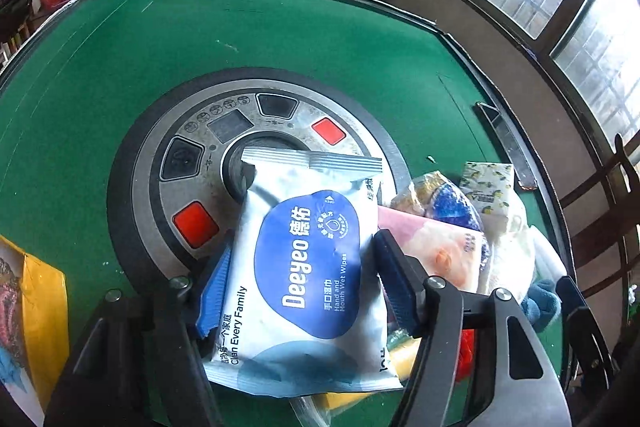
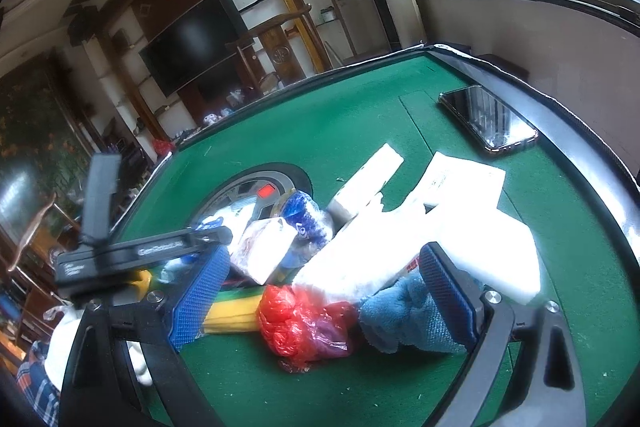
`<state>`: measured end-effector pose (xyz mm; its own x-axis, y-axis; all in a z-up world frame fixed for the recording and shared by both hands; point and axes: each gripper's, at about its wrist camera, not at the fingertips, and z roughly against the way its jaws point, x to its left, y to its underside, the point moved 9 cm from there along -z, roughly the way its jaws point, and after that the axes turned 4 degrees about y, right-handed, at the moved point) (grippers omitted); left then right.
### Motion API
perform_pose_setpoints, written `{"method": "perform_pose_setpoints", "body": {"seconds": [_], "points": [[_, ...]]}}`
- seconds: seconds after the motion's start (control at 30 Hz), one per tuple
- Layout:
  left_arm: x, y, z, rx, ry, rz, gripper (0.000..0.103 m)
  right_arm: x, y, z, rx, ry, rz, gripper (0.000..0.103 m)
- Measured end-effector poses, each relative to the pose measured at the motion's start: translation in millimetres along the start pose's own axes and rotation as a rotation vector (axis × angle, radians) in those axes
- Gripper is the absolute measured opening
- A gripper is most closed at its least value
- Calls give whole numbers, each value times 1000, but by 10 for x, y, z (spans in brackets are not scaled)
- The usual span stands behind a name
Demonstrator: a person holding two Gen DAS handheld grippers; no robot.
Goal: Organize soft objects
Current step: 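Grasp the blue Deeyeo wet-wipe pack with the left gripper, then carry the wipe pack to the box with left while right grasps the pink tissue pack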
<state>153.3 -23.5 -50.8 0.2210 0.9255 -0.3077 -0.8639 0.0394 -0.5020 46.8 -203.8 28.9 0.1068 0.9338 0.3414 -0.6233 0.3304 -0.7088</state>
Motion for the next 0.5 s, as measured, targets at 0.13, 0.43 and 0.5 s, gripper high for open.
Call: {"method": "perform_pose_setpoints", "body": {"seconds": [0.13,0.43,0.5], "points": [[-55,67,174,-33,47,-12,64,-9,6,-13,1,12,3,93],[217,222,1121,-140,100,6,64,-14,40,-37,12,21,12,93],[443,309,1422,-164,85,15,64,6,52,-38,16,13,17,93]]}}
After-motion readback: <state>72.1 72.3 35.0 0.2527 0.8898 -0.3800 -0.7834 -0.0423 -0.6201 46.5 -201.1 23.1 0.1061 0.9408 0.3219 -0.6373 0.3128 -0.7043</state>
